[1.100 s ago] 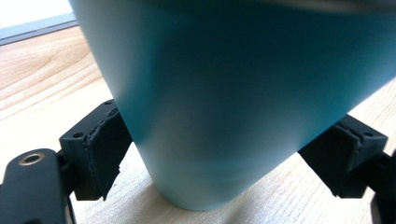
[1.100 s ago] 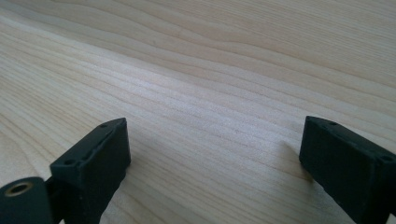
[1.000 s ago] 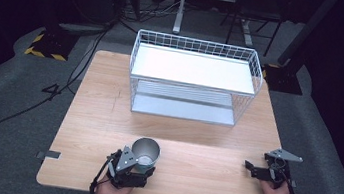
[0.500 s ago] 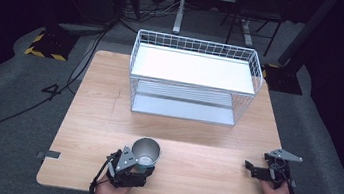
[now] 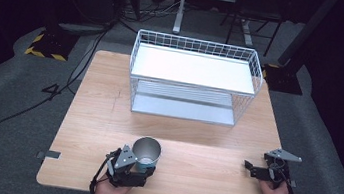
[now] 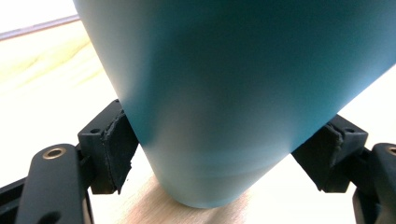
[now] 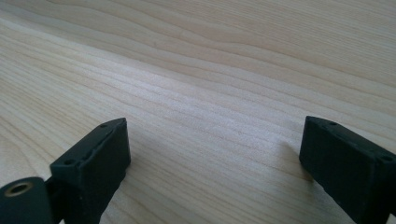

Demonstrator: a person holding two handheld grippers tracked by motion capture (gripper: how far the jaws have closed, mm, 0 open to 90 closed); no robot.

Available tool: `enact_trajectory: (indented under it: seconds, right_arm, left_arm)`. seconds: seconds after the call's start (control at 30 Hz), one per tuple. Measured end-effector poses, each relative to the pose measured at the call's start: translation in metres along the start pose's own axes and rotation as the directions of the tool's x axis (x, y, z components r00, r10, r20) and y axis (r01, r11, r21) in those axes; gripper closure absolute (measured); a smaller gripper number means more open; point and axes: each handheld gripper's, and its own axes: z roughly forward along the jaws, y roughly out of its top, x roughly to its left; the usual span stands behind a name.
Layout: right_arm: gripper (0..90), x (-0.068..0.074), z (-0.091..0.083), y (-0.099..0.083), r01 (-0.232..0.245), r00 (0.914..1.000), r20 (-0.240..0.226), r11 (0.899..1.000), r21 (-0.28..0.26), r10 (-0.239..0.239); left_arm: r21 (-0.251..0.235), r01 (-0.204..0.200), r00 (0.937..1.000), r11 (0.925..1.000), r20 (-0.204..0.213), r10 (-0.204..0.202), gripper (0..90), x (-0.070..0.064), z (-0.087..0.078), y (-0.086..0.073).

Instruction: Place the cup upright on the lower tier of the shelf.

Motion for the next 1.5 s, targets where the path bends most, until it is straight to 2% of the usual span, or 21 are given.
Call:
enact_trajectory:
  seconds: [0.17, 0.37, 0.57, 0.6, 0.73, 0.97, 1.07, 1.13, 1.3, 1.5]
  right_arm:
    - [9.0, 0.001, 0.000, 0.000, -0.003, 1.0000, 0.004, 1.000, -0.001, 0.003]
    - [8.9, 0.001, 0.000, 0.000, -0.004, 1.0000, 0.004, 1.000, -0.001, 0.004]
    - [9.0, 0.001, 0.000, 0.000, -0.004, 1.0000, 0.004, 1.000, -0.001, 0.004]
    - [9.0, 0.001, 0.000, 0.000, -0.005, 1.0000, 0.005, 1.000, -0.001, 0.005]
    - [9.0, 0.001, 0.000, 0.000, -0.008, 0.9999, 0.008, 1.000, -0.001, 0.008]
    - [9.0, 0.002, 0.000, 0.000, -0.011, 0.9999, 0.011, 1.000, -0.001, 0.011]
    - [9.0, 0.002, 0.000, 0.000, -0.011, 0.9999, 0.011, 1.000, -0.002, 0.011]
    - [9.0, 0.002, 0.000, 0.000, -0.011, 0.9999, 0.012, 1.000, -0.002, 0.011]
    - [9.0, 0.002, 0.000, 0.000, -0.015, 0.9997, 0.017, 1.000, -0.001, 0.015]
    - [9.0, 0.002, 0.000, 0.000, -0.017, 0.9997, 0.019, 1.000, -0.002, 0.017]
  left_arm:
    - [0.030, -0.008, 0.9998, 0.9995, 0.018, 0.007, 22.2, 0.001, 0.000, 0.008]
    - [0.022, -0.018, 0.9997, 0.9996, 0.018, 0.018, 22.3, 0.003, -0.001, 0.015]
    - [0.038, -0.021, 0.9997, 0.9990, 0.012, 0.021, 22.3, 0.004, 0.000, 0.032]
    - [0.042, -0.015, 0.9998, 0.9990, 0.014, 0.015, 22.3, 0.004, 0.001, 0.039]
    - [0.022, -0.027, 0.9995, 0.9994, 0.015, 0.027, 22.3, 0.004, 0.001, 0.053]
    - [-0.005, -0.003, 0.9997, 1.0000, 0.026, 0.003, 22.2, 0.009, 0.002, 0.071]
    - [-0.009, -0.001, 0.9996, 1.0000, 0.030, 0.001, 22.3, 0.013, 0.006, 0.081]
    - [-0.009, 0.009, 0.9995, 0.9999, 0.031, -0.009, 22.3, 0.015, 0.009, 0.085]
    - [-0.011, -0.003, 0.9998, 0.9999, 0.020, 0.003, 22.3, 0.019, 0.017, 0.095]
    - [-0.008, 0.002, 0.9998, 1.0000, 0.017, -0.001, 22.3, 0.021, 0.028, 0.103]
